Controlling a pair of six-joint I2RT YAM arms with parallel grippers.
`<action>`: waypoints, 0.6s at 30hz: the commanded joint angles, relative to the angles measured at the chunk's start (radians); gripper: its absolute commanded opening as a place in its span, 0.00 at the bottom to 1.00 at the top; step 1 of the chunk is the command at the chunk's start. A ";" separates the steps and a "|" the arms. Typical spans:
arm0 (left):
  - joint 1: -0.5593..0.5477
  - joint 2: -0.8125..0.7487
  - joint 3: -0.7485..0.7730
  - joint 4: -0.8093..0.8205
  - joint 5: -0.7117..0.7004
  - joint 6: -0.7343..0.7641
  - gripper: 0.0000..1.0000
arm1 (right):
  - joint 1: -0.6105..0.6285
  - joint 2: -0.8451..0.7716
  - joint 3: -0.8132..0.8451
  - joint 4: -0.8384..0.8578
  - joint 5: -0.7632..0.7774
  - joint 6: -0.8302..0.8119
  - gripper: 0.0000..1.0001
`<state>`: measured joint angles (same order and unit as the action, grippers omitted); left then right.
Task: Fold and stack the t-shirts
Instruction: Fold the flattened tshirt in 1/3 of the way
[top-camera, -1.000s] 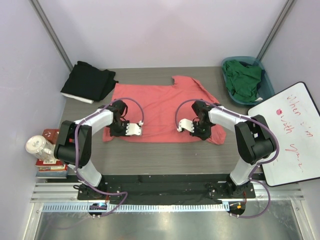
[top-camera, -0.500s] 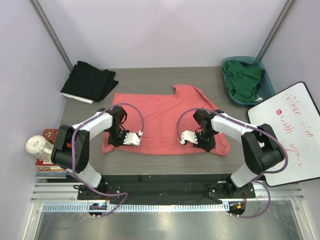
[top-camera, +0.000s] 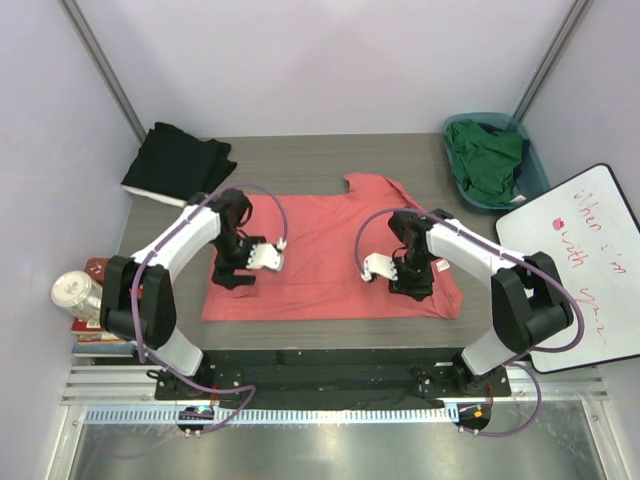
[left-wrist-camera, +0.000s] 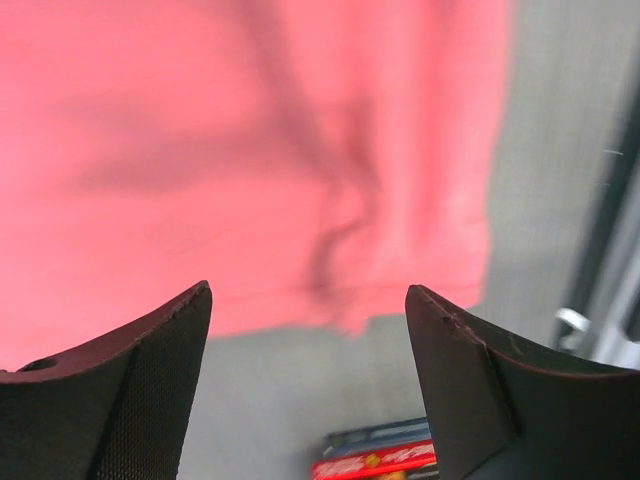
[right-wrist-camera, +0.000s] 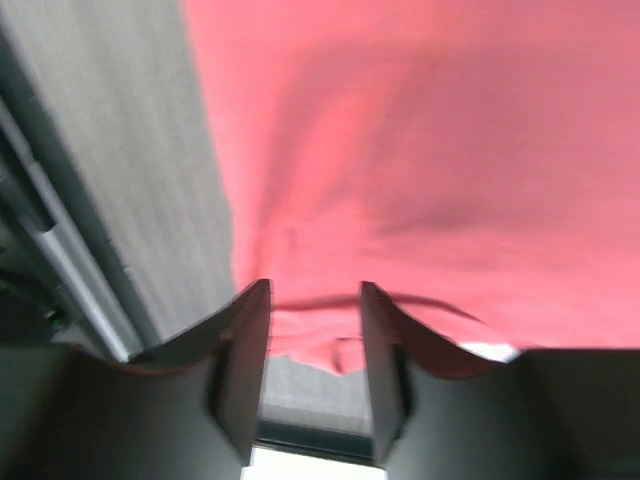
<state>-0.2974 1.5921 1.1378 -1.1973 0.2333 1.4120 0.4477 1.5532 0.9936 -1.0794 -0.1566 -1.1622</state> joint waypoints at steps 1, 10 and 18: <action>0.047 0.017 0.138 0.039 0.012 -0.064 0.77 | -0.044 0.014 0.096 0.087 0.006 0.067 0.39; 0.063 0.069 0.125 -0.042 -0.009 -0.006 0.00 | -0.103 0.068 0.100 0.122 0.023 0.041 0.09; 0.073 0.042 -0.042 0.038 -0.097 0.065 0.48 | -0.110 0.110 0.050 0.171 0.028 0.042 0.09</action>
<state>-0.2344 1.6669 1.1179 -1.1709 0.1726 1.4361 0.3428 1.6436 1.0523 -0.9398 -0.1329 -1.1194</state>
